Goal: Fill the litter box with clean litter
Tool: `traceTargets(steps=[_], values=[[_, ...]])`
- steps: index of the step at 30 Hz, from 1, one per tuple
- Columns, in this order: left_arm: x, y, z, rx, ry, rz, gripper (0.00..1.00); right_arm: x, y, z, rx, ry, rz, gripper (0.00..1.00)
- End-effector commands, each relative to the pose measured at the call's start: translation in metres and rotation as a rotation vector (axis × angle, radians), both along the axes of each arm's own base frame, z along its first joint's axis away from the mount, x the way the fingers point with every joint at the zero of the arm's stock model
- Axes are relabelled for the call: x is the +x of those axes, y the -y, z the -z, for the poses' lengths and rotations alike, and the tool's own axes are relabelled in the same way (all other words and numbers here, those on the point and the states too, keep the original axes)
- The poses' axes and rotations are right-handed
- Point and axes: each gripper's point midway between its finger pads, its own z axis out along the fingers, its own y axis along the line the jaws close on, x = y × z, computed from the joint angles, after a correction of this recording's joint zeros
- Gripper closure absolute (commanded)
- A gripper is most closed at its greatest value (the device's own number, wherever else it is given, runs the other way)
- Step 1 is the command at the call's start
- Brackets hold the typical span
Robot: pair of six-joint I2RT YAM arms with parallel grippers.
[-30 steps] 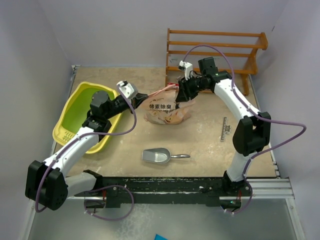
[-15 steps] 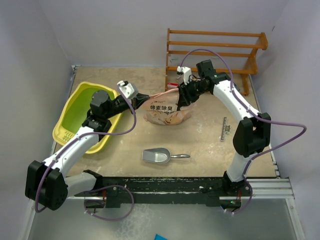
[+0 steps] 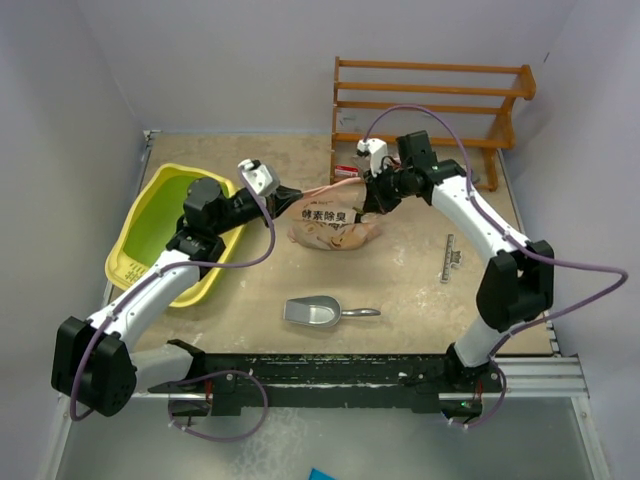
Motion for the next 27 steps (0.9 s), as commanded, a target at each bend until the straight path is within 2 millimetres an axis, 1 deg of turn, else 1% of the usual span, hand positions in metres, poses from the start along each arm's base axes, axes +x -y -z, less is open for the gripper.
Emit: traceTargets(steps=[1, 2, 5, 7, 10, 12, 18, 21, 23, 24, 27], values=[[-0.003, 0.004, -0.048, -0.064, 0.122, 0.023, 1.0, 0.021, 0.017, -0.025, 0.016, 0.188, 0.191, 1.0], [-0.003, 0.004, -0.048, -0.064, 0.122, 0.023, 1.0, 0.024, 0.021, -0.028, 0.016, 0.217, 0.229, 1.0], [-0.005, 0.006, -0.05, -0.064, 0.128, 0.039, 1.0, 0.033, 0.03, -0.047, 0.042, 0.305, 0.32, 1.0], [-0.007, 0.009, -0.051, -0.062, 0.125, 0.055, 1.0, 0.037, 0.032, -0.058, 0.055, 0.335, 0.348, 1.0], [-0.013, 0.014, -0.051, -0.062, 0.125, 0.082, 1.0, 0.046, 0.031, -0.069, 0.066, 0.346, 0.376, 1.0], [-0.017, 0.015, -0.051, -0.058, 0.133, 0.097, 1.0, 0.054, 0.032, -0.071, 0.065, 0.336, 0.408, 1.0], [-0.022, 0.013, -0.048, -0.038, 0.15, 0.093, 1.0, 0.073, 0.038, -0.093, 0.111, 0.355, 0.552, 1.0], [-0.023, 0.011, -0.052, -0.041, 0.172, 0.08, 1.0, 0.082, 0.042, -0.103, 0.114, 0.368, 0.603, 1.0], [-0.021, 0.007, -0.06, -0.05, 0.197, 0.047, 1.0, 0.086, 0.044, -0.106, 0.109, 0.358, 0.636, 1.0], [-0.021, 0.004, -0.064, -0.056, 0.212, 0.034, 1.0, 0.088, 0.048, -0.107, 0.094, 0.364, 0.659, 1.0], [-0.021, -0.002, -0.077, -0.073, 0.256, -0.006, 1.0, 0.086, 0.055, -0.109, 0.087, 0.367, 0.701, 1.0]])
